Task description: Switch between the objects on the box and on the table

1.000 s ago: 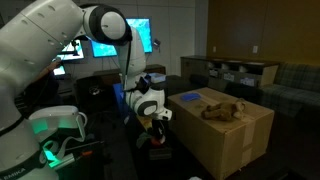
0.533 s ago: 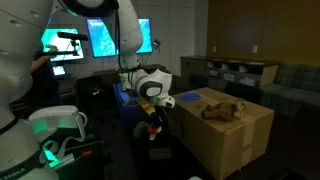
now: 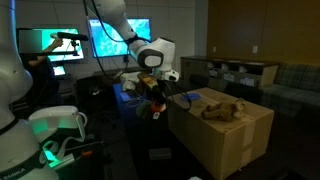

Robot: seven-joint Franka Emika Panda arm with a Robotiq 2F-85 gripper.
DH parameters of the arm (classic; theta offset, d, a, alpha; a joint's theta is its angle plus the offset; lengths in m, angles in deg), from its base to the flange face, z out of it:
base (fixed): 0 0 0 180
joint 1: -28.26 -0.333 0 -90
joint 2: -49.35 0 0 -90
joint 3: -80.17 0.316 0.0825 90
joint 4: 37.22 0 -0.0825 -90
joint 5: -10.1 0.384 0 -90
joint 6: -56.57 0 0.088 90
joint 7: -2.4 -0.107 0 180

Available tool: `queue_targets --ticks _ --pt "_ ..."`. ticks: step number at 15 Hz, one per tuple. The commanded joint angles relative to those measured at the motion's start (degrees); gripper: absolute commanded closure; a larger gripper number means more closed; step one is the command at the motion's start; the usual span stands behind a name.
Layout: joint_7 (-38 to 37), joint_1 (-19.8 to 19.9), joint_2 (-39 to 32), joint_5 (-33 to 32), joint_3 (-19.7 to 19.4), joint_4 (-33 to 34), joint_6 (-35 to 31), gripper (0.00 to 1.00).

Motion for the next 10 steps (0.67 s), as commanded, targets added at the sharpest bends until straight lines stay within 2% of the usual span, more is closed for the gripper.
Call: queue_targets --ticks 1,5,10 --pt "-2.4 -4.1 6.0 0.9 -4.8 1.6 0.0 0.97" --pt "-7.9 -7.2 6.2 -1.4 -8.7 6.3 -4.1 0.97" --pt "-14.6 -10.0 1.3 -9.2 -12.3 13.4 -8.9 0.97"
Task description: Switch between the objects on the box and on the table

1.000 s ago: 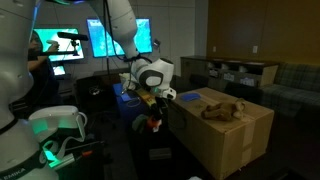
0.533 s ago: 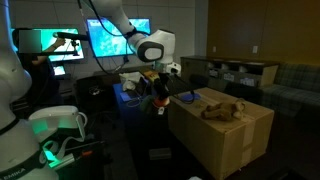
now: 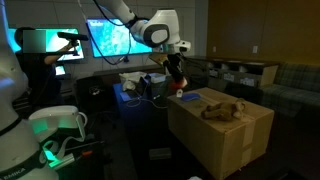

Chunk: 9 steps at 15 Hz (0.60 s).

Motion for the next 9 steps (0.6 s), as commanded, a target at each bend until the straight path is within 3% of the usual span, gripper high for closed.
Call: queue_targets --ticks 1,9 --pt "-5.2 -2.7 -5.4 -6.1 -3.1 7.0 -2.5 0.97" --pt "-7.5 -5.1 -20.4 -14.1 -8.3 23.7 -2.7 0.97"
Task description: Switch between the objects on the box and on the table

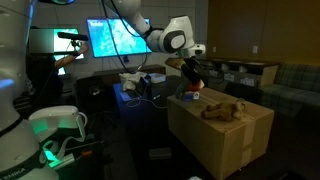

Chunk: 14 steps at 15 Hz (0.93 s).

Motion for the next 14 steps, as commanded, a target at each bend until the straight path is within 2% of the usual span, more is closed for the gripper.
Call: queue_targets --ticks 1,7,8,9,11,14 --pt "-1.8 -2.1 -8.0 -3.8 -3.2 10.1 -0.3 0.97" --pt "-4.1 -4.2 -15.8 -6.8 -6.9 18.8 0.5 0.97" --pt "-4.1 -4.3 -16.4 -6.8 -7.1 19.5 0.8 0.83" --pt "-4.4 -4.6 -16.9 -6.8 -7.4 19.9 0.5 0.59" --pt "-4.2 -4.7 -16.5 -6.5 -7.5 19.7 0.5 0.57" --pt "-4.8 -5.3 -15.0 -6.9 -8.0 18.0 -0.5 0.35"
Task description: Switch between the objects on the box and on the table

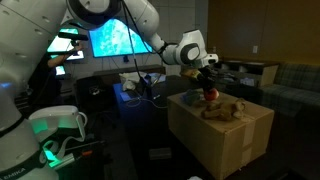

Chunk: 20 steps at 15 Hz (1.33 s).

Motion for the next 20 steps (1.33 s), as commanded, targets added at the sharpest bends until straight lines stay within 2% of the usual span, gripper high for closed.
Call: queue_targets --ticks 1,4,5,7,14,20 --pt "-2.6 -1.7 1.3 -1.9 -1.8 -0.2 -0.9 0.26" --pt "-3.7 -2.2 4.3 -2.0 -2.3 -3.2 -2.0 0.05" --pt "-3.8 -2.2 5.3 -1.7 -2.2 -4.2 -1.7 0.0" --pt "-3.1 -1.2 9.5 -0.4 -1.1 -8.5 0.7 0.0" --pt "3.2 5.1 28.8 6.2 2.5 -29.7 13.0 0.0" --pt "5.4 9.0 45.6 13.0 0.8 -48.3 18.7 0.0"
